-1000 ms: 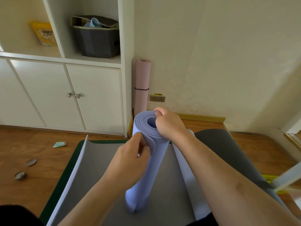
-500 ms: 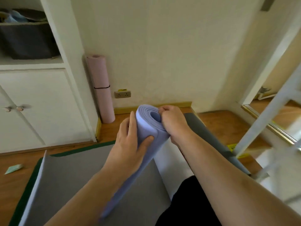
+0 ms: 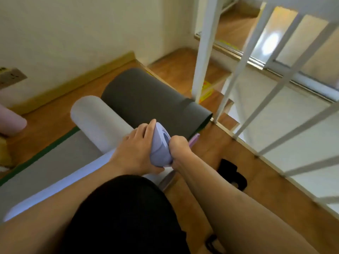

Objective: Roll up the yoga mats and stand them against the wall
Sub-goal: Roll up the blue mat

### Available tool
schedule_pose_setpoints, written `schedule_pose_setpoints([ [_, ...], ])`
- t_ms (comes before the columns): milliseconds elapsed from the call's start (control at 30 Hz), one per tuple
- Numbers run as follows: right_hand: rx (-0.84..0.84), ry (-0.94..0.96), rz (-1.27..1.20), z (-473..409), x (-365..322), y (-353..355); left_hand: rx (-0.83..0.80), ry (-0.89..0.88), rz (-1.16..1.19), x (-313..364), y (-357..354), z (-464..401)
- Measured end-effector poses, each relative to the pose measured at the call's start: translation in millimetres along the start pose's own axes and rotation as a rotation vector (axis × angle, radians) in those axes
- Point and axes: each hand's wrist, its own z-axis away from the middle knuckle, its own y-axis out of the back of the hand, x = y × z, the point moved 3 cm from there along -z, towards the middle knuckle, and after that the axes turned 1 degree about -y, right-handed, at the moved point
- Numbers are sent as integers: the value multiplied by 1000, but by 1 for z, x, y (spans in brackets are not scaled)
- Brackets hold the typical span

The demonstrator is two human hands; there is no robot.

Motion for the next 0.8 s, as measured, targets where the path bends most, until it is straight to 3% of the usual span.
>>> schedule_pose_setpoints([
  [133, 72, -142, -159, -46, 34, 41, -53, -141, -76, 8, -72, -25],
  [300, 119, -87, -124, -100, 75, 77, -123, -239, -134, 24, -103, -44],
  [367, 221, -53, 2, -115, 98, 104, -132, -265, -148, 28, -105, -48],
  [500, 621, -1, 478, -104, 161, 189, -134, -279, -150, 27, -106, -50],
  [600, 802, -60, 565, -93, 196, 254, -128, -268, -150, 26, -108, -46],
  [800, 779, -150, 616, -117, 216, 297, -115, -265, -128, 21, -108, -38],
])
